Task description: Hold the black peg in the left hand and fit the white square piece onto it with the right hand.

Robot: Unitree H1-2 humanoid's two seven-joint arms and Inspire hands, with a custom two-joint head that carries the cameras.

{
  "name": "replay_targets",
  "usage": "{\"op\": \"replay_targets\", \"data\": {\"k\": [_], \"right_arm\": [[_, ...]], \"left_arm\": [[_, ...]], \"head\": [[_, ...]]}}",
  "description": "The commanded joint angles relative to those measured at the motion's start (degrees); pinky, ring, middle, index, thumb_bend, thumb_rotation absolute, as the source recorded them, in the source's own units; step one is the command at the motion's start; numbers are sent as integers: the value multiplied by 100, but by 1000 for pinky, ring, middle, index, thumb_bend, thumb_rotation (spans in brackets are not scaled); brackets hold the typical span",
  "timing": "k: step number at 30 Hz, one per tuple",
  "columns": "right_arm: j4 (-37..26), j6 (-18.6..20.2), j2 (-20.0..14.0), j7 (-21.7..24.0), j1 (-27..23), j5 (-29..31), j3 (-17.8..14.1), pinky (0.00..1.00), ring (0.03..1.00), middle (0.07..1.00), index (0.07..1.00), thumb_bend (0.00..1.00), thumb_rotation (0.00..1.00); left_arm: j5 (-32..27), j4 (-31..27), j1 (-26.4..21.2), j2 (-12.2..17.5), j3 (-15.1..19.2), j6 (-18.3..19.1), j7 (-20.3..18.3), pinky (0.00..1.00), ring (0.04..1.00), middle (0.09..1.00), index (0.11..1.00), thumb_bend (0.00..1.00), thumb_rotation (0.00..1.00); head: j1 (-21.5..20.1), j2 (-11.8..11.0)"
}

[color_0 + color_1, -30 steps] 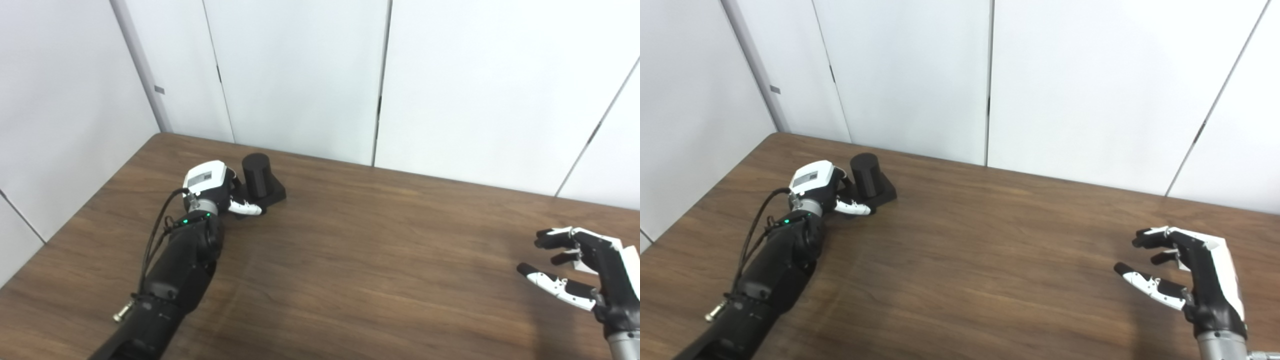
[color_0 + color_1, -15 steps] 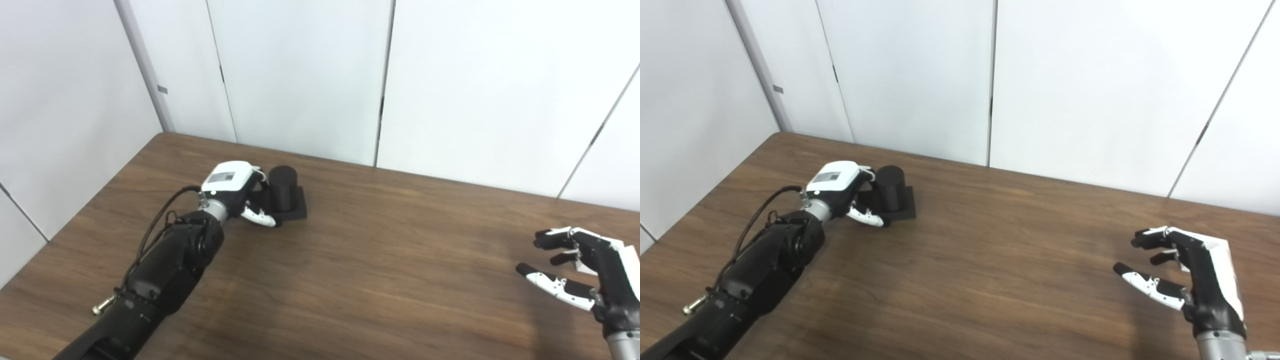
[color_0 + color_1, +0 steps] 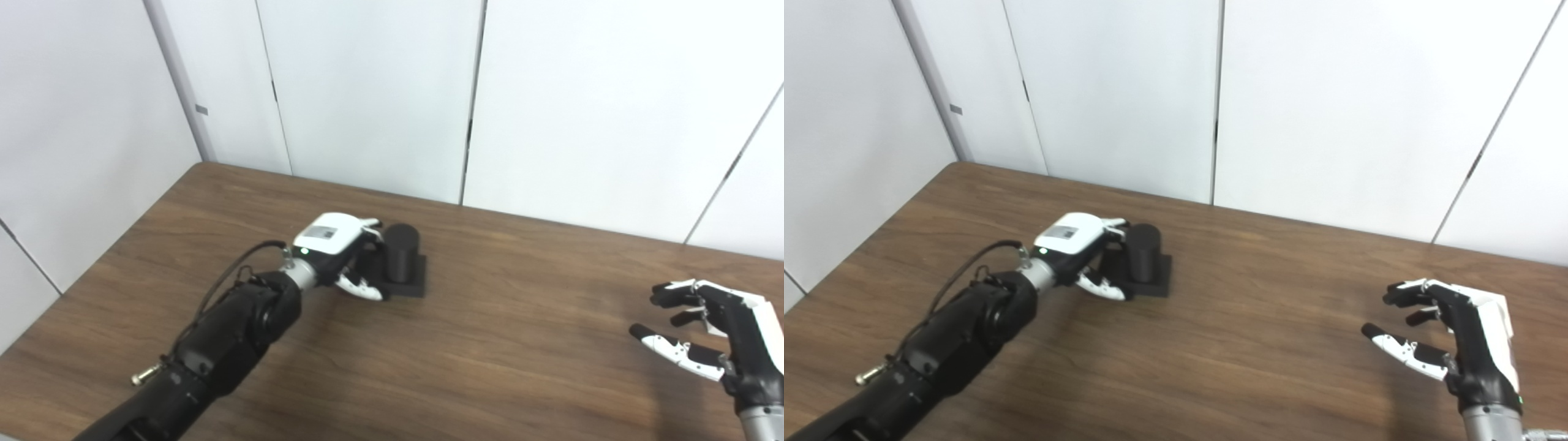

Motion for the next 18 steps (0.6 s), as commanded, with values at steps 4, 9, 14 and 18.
{"op": "replay_targets", "data": {"k": [4,9,14,18], "right_arm": [[-124,-263,-49,-146,-218,-35,-29,486,616,639,490,502,115],[-89,-380,-36,-208,-221,-58,-10,480,609,635,490,502,115],[-64,-381,-20,-257,-227,-92,10,490,613,638,491,503,118],[-62,-372,13,-281,-214,-108,43,496,621,641,491,502,118]], "left_arm": [[119,-2,170,-287,-592,-431,-406,863,910,913,614,845,210],[48,-102,141,-414,-864,-598,-511,871,912,908,614,853,204],[-12,-60,121,-550,-1041,-788,-490,833,895,898,599,879,198],[80,62,106,-660,-1169,-897,-421,829,895,897,593,895,168]], "head": [[-99,28],[-291,54],[-538,71],[-633,76]]}}
